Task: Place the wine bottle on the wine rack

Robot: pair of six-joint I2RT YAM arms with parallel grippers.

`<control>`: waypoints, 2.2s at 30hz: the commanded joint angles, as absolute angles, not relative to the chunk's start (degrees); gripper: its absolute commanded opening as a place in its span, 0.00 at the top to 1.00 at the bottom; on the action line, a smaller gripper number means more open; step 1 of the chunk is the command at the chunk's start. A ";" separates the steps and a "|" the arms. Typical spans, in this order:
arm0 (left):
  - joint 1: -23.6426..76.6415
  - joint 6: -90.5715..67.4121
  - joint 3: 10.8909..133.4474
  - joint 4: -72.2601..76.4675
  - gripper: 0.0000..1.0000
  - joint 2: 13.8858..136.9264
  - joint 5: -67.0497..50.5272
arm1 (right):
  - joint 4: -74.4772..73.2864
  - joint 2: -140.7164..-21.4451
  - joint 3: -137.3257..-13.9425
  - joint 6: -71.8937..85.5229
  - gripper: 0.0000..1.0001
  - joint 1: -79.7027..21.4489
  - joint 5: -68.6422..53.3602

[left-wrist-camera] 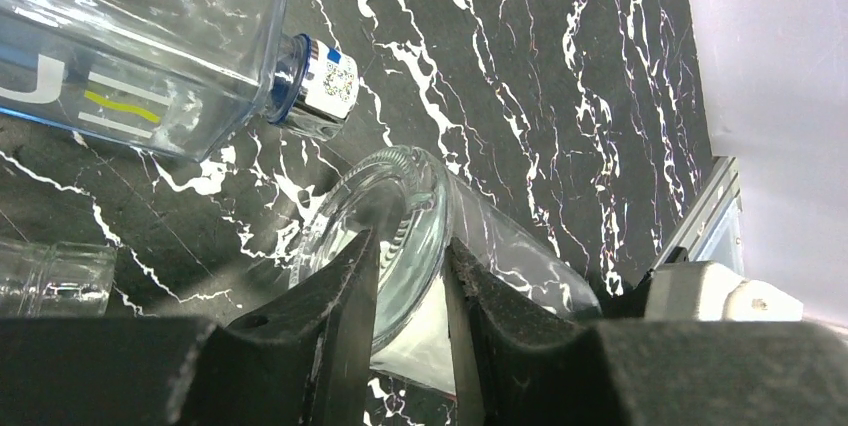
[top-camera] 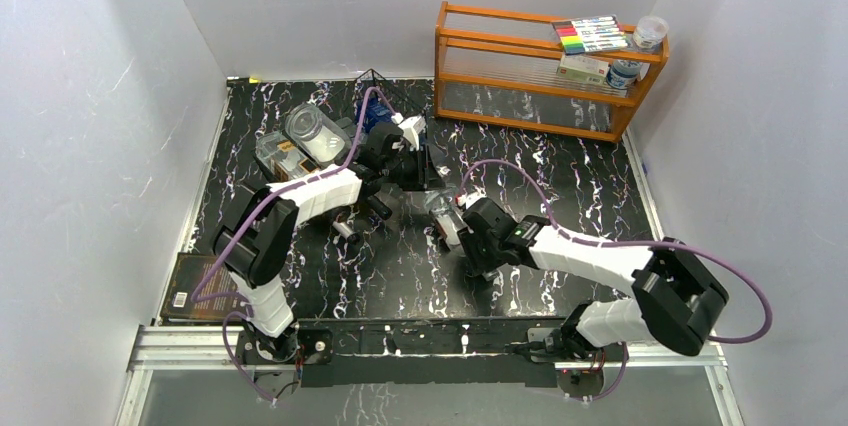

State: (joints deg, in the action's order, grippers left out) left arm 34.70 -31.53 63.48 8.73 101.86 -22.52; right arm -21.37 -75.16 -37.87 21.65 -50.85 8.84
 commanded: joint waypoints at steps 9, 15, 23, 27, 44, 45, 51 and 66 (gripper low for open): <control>36.21 -30.80 63.55 -2.90 0.72 97.48 -28.29 | -14.95 -61.41 -41.04 23.53 1.00 -48.77 16.63; 36.21 -31.19 65.38 -3.97 0.70 95.80 -28.80 | -14.80 -59.11 -41.56 23.68 1.00 -48.74 17.02; 35.95 -26.74 72.65 -14.35 0.61 88.21 -7.63 | -14.98 -53.83 -41.75 23.91 1.00 -48.78 18.96; 35.78 -24.58 74.28 -16.52 0.57 82.73 2.38 | -13.02 -50.94 -41.94 23.54 1.00 -48.78 19.34; 35.66 -18.28 76.42 -19.43 0.47 62.61 20.91 | 3.60 -60.28 -55.55 14.44 1.00 -48.72 14.72; 35.68 -17.97 76.50 -19.73 0.47 61.68 21.61 | 4.74 -61.70 -56.61 14.08 1.00 -48.77 14.23; 35.68 -15.69 76.82 -21.98 0.45 55.31 27.28 | 11.55 -69.64 -63.70 11.89 1.00 -48.77 11.65; 35.68 -16.87 71.28 -22.49 0.39 46.98 31.71 | 10.79 -91.50 -83.54 13.68 1.00 -43.57 -3.69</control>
State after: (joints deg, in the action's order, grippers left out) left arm 35.90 -16.16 72.16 -22.09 46.68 30.70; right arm -5.17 -90.24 -73.30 12.29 -46.46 1.98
